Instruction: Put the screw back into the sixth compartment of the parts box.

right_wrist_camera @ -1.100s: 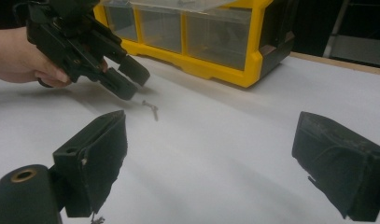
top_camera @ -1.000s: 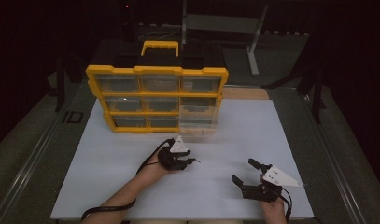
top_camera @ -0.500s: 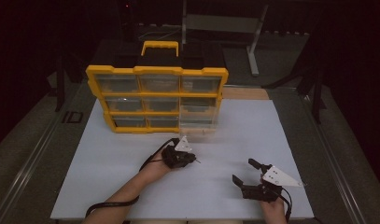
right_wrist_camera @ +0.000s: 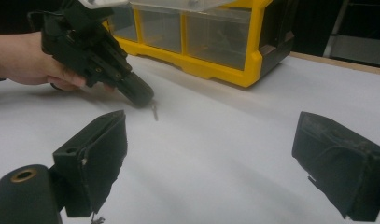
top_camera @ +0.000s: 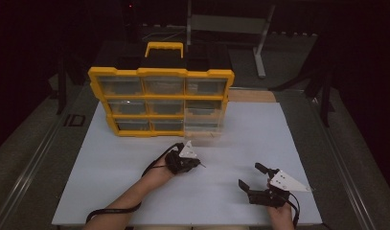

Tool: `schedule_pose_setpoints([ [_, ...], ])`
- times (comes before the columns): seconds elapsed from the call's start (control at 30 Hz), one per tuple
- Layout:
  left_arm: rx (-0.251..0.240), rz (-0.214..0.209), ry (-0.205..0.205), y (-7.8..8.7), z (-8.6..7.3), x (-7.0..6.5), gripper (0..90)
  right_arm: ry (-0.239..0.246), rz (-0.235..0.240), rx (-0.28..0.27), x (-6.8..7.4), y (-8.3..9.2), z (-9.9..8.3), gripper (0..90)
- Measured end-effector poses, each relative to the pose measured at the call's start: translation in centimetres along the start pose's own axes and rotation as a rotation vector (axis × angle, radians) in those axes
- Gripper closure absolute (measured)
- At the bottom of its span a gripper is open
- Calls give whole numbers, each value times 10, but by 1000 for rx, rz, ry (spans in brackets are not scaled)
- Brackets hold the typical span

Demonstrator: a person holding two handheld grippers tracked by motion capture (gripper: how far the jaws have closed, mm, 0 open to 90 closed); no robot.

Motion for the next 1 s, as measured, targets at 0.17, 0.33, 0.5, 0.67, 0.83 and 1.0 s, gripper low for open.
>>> schedule_pose_setpoints([
  [0.17,-4,-17,-12,11,2,-7,885,5,1,4,1,-1,0,106],
  [0.33,-18,-21,-15,25,7,-11,885,3,-1,6,1,-1,-1,106],
  [0.5,-39,-25,-19,41,15,-15,886,2,1,6,1,-1,-1,106],
  [0.67,-48,-30,-37,56,26,-20,886,4,0,4,1,-1,-1,106],
  [0.83,-74,-39,-43,68,38,-23,885,1,-2,0,1,0,0,106],
  [1.0,-112,-58,-32,83,53,-23,886,4,-1,-4,0,0,1,106],
])
Point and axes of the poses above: each handheld gripper's, and its own axes: y roughly backward along the jaws, z roughly out of its top, x roughly to its left, the point moved 8 cm from there along -y, roughly forward along the jaws, and after that the axes turned 4 degrees about -x, right-handed, at the moved point
